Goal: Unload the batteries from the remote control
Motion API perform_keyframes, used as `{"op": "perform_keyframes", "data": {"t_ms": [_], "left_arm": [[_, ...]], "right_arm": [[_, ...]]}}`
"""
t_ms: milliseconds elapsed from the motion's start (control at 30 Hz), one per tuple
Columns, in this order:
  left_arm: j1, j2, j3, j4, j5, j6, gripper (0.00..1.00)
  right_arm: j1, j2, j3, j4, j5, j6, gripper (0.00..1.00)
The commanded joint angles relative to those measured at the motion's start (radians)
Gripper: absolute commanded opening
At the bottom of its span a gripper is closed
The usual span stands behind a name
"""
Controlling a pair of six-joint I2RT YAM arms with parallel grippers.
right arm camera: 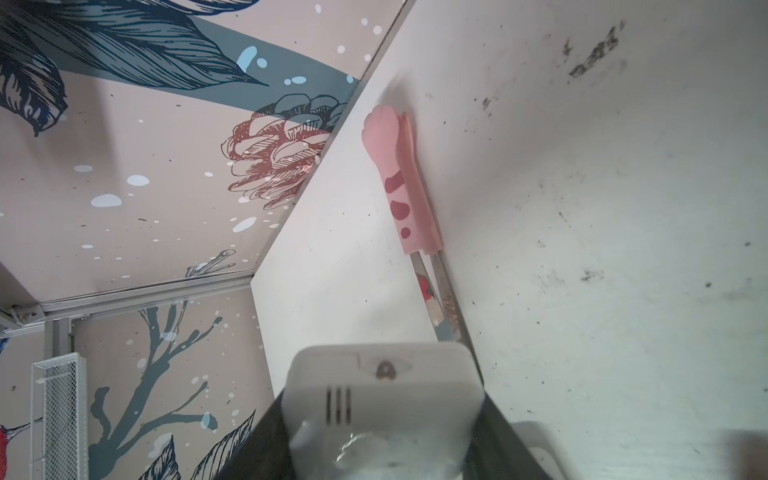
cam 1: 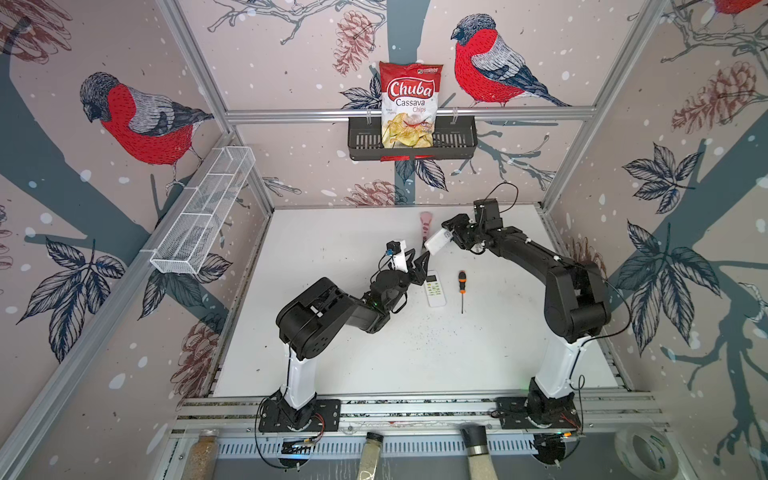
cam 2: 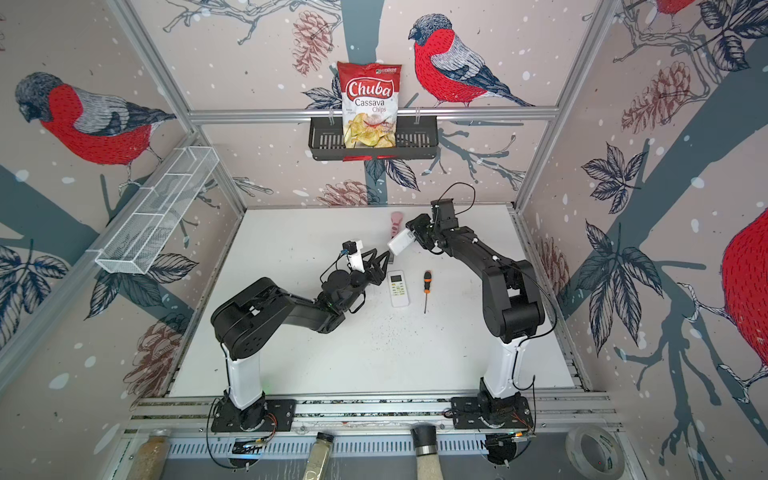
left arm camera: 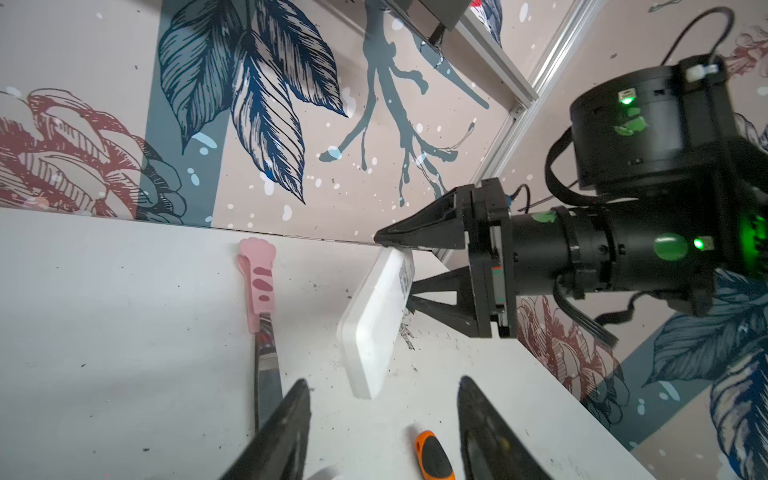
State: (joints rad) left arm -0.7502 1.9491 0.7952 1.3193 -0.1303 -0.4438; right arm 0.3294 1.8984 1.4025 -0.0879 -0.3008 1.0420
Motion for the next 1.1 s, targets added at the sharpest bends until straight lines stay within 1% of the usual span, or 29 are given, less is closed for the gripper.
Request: {"op": "perform_keyframes", "data": {"t_ms": [0, 167, 367, 633, 900, 1067], "left_arm": [[0.000, 0.027, 0.039, 0.048, 0.022, -0.016, 0.52], [0.002, 0.068, 0.071, 0.039, 0.032, -0.044, 0.43], [0.003, 0.090, 0.097, 0.022, 0.031, -0.061, 0.42], [0.012, 0.105, 0.150, -0.044, 0.021, -0.067, 0.35], [0.014, 0.139, 0.190, -0.063, 0.031, -0.083, 0.33], [0.018, 0.146, 0.197, -0.080, 0.037, -0.092, 0.29]], "right_arm": [[0.011, -0.022, -0.011, 0.014, 0.027, -0.023, 0.19], [0.025, -0.044, -0.020, 0.029, 0.040, -0.025, 0.19], [0.035, -0.056, -0.013, 0.038, 0.030, -0.031, 0.19], [0.042, -0.079, -0.034, 0.060, 0.017, -0.028, 0.18], [0.051, -0.085, -0.039, 0.069, 0.012, -0.030, 0.16], [0.054, -0.087, -0.041, 0.073, 0.009, -0.031, 0.15]]}}
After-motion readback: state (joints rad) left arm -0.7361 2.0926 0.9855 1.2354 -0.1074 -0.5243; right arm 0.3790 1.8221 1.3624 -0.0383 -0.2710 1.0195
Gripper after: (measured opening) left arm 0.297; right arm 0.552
